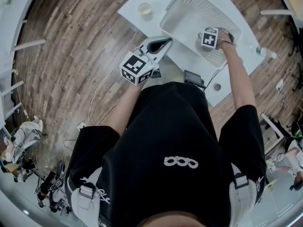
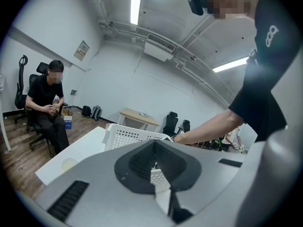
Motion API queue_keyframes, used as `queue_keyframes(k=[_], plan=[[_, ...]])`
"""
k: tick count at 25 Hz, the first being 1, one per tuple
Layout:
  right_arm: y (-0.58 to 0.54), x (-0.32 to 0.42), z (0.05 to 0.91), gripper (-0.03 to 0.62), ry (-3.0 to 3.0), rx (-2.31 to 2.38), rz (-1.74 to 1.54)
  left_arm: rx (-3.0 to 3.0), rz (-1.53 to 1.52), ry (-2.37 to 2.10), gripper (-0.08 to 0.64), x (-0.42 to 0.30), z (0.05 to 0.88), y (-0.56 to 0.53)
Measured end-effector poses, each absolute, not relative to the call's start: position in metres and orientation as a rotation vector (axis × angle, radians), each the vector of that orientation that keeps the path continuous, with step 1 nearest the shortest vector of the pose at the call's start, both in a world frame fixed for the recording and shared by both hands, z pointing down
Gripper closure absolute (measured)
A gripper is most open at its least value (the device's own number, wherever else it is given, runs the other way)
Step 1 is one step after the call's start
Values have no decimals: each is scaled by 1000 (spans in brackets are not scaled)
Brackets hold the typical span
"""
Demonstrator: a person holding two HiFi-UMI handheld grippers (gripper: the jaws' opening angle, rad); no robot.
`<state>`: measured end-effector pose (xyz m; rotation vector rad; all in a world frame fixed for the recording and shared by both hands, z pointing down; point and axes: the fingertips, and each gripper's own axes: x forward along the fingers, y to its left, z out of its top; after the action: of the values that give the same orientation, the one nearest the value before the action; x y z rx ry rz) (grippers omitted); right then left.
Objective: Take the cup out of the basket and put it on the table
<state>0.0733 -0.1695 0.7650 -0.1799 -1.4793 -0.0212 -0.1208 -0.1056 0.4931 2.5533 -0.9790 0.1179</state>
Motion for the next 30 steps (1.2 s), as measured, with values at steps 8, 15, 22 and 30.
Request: queue_keyframes(k=[8,15,22,30], plan=[[-180,57,729,541,-1538,-81,-68,2574,114,-986,551,-125,487,-91],[-184,36,662,544,-1604,41,-167,2614,96,-976,551,-125,477,-63],[-167,24,586,548,-1678,194,-260,2663,61,-959,551,-125,461,-37],[-113,41,532,548,-1680,326,-312,2717,38,-902,551,-120,449,2]])
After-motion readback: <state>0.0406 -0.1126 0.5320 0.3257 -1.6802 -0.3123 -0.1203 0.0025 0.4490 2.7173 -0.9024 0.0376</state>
